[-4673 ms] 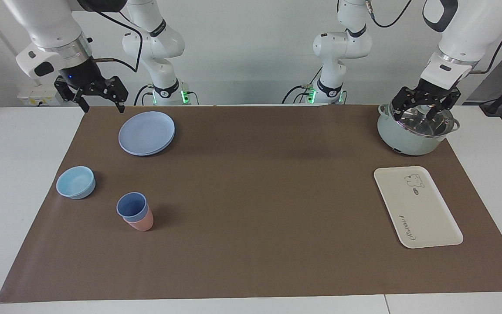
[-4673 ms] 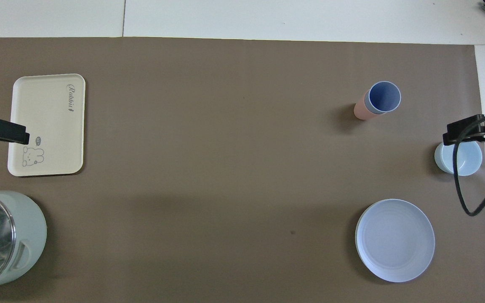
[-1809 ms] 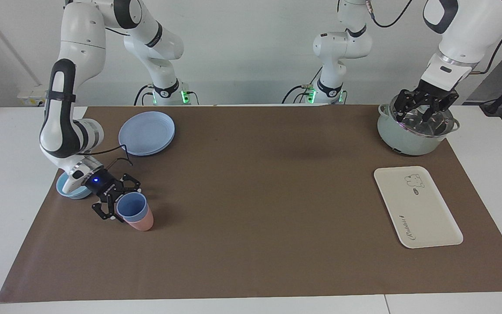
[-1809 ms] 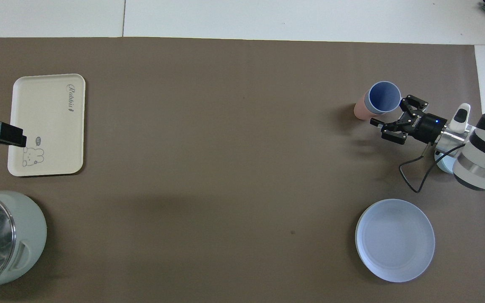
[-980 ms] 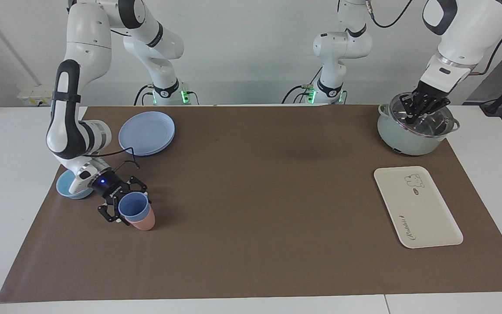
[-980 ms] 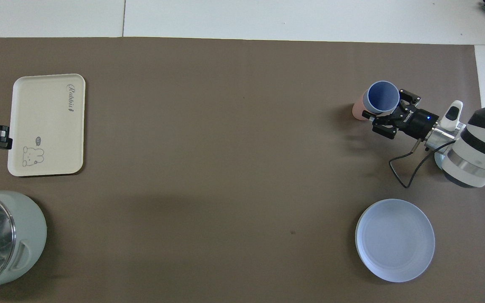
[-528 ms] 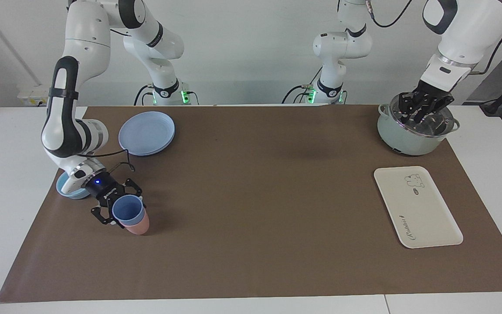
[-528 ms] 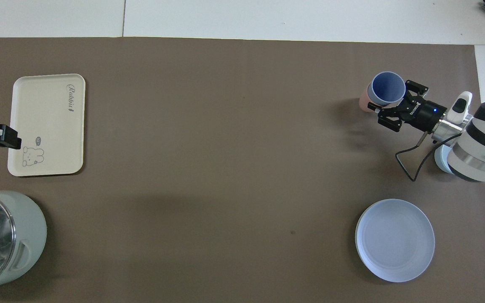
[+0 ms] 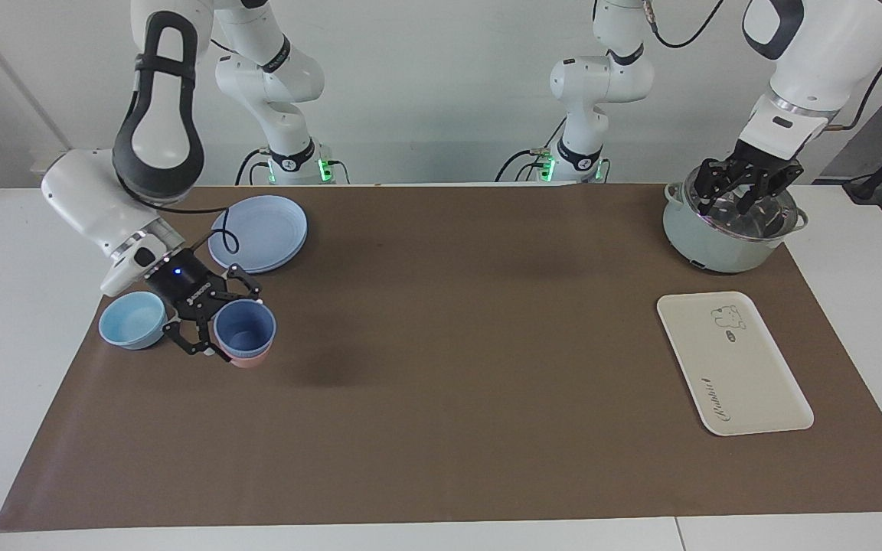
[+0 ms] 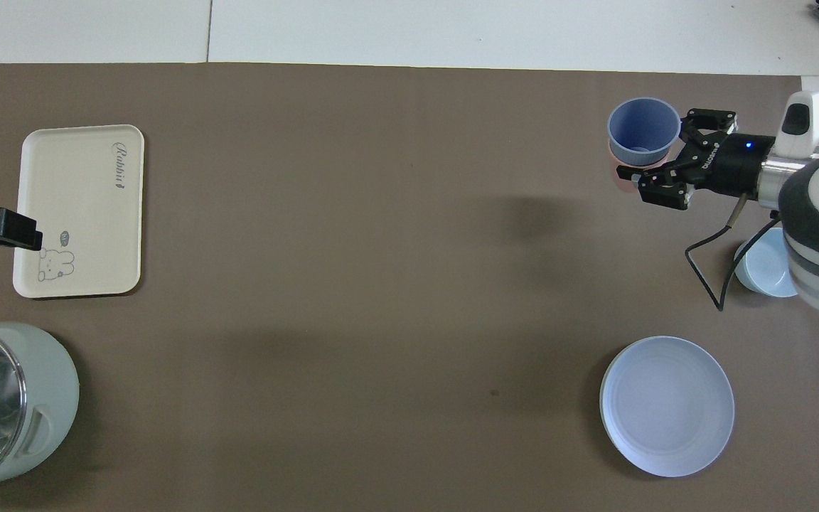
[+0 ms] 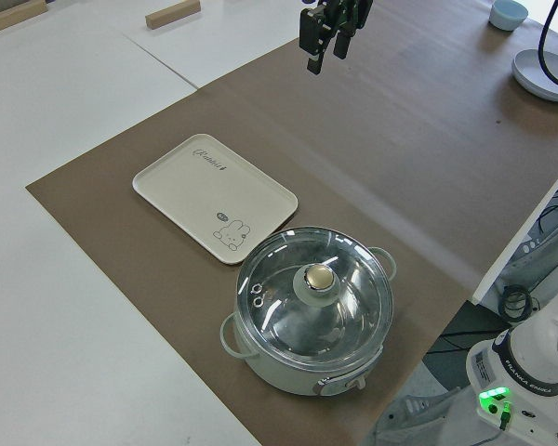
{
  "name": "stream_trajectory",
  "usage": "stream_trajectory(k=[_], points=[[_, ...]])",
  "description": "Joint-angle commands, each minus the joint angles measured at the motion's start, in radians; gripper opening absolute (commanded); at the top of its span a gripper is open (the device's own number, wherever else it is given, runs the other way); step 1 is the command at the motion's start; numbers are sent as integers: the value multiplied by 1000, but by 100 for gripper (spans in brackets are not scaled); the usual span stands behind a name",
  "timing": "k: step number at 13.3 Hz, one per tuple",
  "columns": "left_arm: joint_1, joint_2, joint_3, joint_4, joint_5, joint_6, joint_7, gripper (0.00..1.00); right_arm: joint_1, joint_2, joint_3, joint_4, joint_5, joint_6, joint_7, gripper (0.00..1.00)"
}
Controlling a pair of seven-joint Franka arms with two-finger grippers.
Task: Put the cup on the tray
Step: 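Lift the blue cup with the right gripper while the left gripper approaches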
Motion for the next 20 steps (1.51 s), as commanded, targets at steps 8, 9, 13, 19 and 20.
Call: stream_trajectory(k=[8,9,13,19,20], points=[[-112,33,-3,-37,-404,175,-272,63,380,-40,7,133,-743,-151,729,0],[-144,51,-3,-39,-466,219,-344,63,401,-33,7,176,-777,-200,734,0],[-249,123,-3,-44,-696,389,-529,63,437,-24,7,224,-787,-279,852,0],[-436,191,-3,-44,-850,644,-590,63,441,-19,7,220,-811,-276,863,0],[-469,198,-3,-44,-850,684,-606,63,441,-19,7,220,-811,-276,863,0]])
